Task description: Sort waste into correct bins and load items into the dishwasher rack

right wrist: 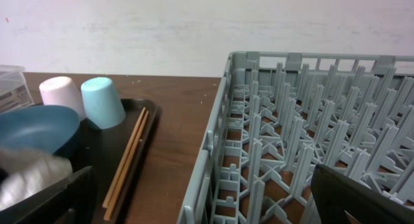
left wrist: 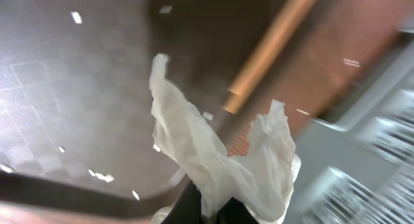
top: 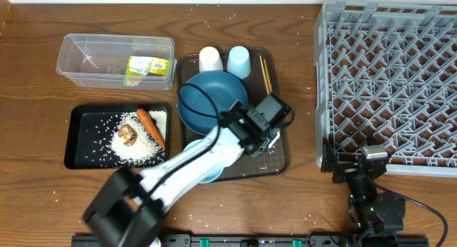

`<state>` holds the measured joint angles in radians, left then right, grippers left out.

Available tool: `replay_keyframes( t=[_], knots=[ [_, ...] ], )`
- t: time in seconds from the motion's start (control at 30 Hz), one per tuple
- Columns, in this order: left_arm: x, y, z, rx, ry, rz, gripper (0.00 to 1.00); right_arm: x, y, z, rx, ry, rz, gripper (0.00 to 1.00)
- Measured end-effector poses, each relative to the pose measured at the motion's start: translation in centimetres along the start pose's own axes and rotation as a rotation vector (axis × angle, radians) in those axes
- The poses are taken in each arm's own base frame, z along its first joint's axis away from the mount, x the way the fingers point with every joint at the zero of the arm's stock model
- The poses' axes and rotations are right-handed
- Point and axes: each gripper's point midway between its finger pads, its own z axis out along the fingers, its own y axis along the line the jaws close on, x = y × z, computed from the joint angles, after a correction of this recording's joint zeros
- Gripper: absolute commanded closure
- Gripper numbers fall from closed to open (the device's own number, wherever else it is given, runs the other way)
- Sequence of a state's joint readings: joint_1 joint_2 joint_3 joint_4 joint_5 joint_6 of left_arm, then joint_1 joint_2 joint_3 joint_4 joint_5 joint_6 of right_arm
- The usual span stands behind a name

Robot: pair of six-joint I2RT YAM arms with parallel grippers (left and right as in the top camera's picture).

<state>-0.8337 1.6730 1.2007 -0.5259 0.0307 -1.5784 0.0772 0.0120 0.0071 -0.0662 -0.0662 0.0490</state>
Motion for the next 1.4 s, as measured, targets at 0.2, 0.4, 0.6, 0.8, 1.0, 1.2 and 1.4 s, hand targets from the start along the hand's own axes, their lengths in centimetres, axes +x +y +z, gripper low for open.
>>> replay_keyframes(
  t=[0.2, 0.4, 0.6, 0.8, 1.0, 1.2, 1.4],
  knots=[
    [-3.2, -3.0, -6.3, 0.177, -0.14, 0.036, 0.94, 0.0, 0.0, 0.0, 0.0, 0.0, 0.0, 0.01],
    [-12.1, -3.1, -11.2, 0.224, -0.544, -0.022, 0.94, 0.0, 0.0, 0.0, 0.0, 0.0, 0.0, 0.01],
    [-21.9, -2.5, -13.9, 0.206, -0.831, -0.106, 0.94, 0.0, 0.0, 0.0, 0.0, 0.001, 0.0, 0.01],
    [-30.4, -3.1, -13.3, 0.206, -0.871, 0.036, 0.94, 0.0, 0.0, 0.0, 0.0, 0.0, 0.0, 0.01],
    [-37.6, 2.7, -13.0, 0.109, -0.835, 0.008, 0.94, 0.0, 0.0, 0.0, 0.0, 0.0, 0.0, 0.01],
    [-41.3, 6.6, -12.9, 0.119, -0.768, -0.052, 0.93, 0.0, 0.0, 0.0, 0.0, 0.0, 0.0, 0.01],
    [-42.0, 8.1, -10.0, 0.104, -0.688, -0.053, 0.48, 0.0, 0.0, 0.0, 0.0, 0.0, 0.0, 0.01]
  ],
)
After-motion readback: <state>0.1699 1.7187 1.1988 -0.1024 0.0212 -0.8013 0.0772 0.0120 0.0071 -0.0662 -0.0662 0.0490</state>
